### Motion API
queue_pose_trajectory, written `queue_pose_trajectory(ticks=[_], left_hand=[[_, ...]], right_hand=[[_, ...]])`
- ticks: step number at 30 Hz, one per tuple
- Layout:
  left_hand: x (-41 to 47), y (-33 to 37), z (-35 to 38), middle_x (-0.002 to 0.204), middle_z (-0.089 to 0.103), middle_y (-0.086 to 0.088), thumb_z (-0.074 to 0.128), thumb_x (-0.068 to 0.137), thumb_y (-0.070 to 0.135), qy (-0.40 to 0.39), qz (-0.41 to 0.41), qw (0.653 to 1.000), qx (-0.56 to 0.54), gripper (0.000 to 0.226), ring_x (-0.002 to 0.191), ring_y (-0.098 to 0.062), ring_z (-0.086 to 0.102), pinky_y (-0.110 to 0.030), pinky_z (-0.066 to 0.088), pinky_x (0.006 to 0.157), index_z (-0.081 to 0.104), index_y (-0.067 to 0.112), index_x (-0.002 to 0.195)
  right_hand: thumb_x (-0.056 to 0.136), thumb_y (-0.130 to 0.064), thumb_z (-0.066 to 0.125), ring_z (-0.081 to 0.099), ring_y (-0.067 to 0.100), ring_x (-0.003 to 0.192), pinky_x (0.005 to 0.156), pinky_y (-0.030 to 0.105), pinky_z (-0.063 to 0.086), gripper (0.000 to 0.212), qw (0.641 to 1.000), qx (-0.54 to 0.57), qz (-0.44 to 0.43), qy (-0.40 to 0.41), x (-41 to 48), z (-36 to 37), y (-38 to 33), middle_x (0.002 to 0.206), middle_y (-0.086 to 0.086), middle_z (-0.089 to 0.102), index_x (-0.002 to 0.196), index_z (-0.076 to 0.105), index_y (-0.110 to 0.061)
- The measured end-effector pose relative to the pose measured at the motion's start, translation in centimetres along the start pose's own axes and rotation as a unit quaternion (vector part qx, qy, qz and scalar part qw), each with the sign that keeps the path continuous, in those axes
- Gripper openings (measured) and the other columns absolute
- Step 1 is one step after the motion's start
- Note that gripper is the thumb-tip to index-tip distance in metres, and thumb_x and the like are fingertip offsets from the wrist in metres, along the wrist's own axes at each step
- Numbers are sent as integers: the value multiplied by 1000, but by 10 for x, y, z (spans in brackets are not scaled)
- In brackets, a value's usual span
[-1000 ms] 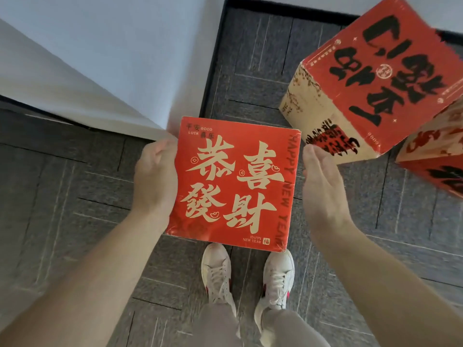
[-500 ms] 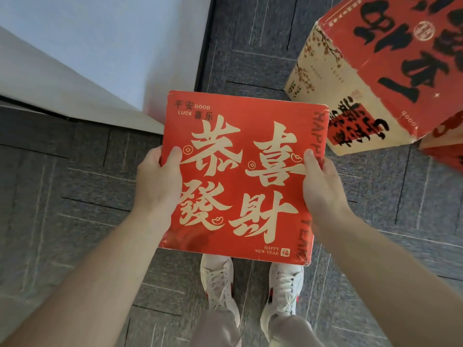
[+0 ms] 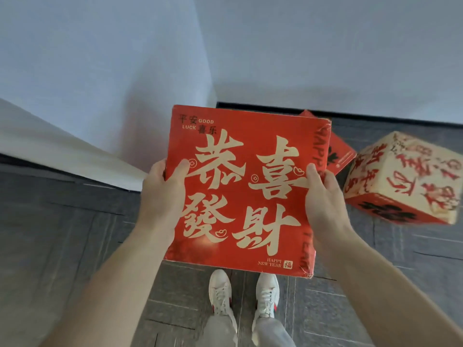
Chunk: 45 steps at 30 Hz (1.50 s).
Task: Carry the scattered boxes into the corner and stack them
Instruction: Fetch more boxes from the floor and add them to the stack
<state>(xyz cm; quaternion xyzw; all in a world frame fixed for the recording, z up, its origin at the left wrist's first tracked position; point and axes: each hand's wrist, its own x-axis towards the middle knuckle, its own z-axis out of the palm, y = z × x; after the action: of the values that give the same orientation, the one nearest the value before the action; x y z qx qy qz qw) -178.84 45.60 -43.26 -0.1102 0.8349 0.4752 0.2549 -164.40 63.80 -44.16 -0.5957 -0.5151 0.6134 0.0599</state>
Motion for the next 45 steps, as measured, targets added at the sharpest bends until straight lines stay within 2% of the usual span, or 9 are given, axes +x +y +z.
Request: queue_pose_trajectory(ticks=[3,9,17,21,27,33,39,42,45], left_hand=[[-60,78,-35,114,74,11,53,103,60,14,46,999,-13,37,100,-18,75,-44,62,84,57,35,130],[-182,200,-105,119,73,11,56,100,62,38,146,986,-64,41,100,-20,76,-49,64,87,54,38,133],[-322,291,-192,109,69,14,58,103,50,91,295,939,-148,35,86,-7,71,-17,51,59,50,28,130],[-374,295,-234,108,68,15,58,102,51,120,331,921,-169,37,83,-6,71,-13,48,56,48,27,129],[-425,268,-283,107,72,10,57,100,56,152,331,909,-202,40,83,-12,74,-27,54,65,50,27,126],[-460,230,-312,104,73,11,58,99,57,198,297,903,-240,39,75,3,75,-28,56,64,52,28,126],[-495,229,-315,107,74,8,62,99,52,230,273,890,-283,25,82,-6,78,-35,63,74,52,35,114],[-512,225,-308,114,73,6,64,94,58,269,282,885,-255,37,85,-8,79,-33,63,71,52,34,120],[-534,212,-307,112,75,8,63,94,57,312,276,874,-249,38,83,-6,78,-33,62,69,56,36,124]], right_hand=[[106,-60,43,75,20,100,91,52,61,41,998,20,-55,-8,-66,-35,-73,115,-9,73,139,51,-38],[106,-65,35,75,19,98,83,47,63,45,983,60,-174,-17,-194,-99,-198,116,-7,74,135,53,-35],[107,-61,38,78,14,92,84,44,64,44,929,121,-350,-22,-352,-158,-287,111,-7,76,134,55,-30],[106,-62,39,79,14,88,74,42,65,43,907,131,-399,-23,-417,-166,-294,112,-5,76,133,54,-31],[104,-62,40,78,9,82,69,39,64,34,886,113,-446,-57,-478,-170,-271,103,-9,77,122,55,-37],[98,-71,41,79,14,85,69,42,65,29,871,64,-475,-106,-512,-162,-251,109,-10,76,112,53,-48],[77,-99,35,76,21,91,74,51,63,64,832,-17,-538,-134,-536,-187,-267,120,-8,69,120,46,-53],[73,-101,35,75,22,93,78,56,62,63,823,-23,-547,-151,-542,-202,-273,118,-10,70,116,50,-58],[78,-96,35,74,16,96,81,50,61,48,809,-45,-558,-180,-548,-209,-267,114,-13,70,107,52,-62]])
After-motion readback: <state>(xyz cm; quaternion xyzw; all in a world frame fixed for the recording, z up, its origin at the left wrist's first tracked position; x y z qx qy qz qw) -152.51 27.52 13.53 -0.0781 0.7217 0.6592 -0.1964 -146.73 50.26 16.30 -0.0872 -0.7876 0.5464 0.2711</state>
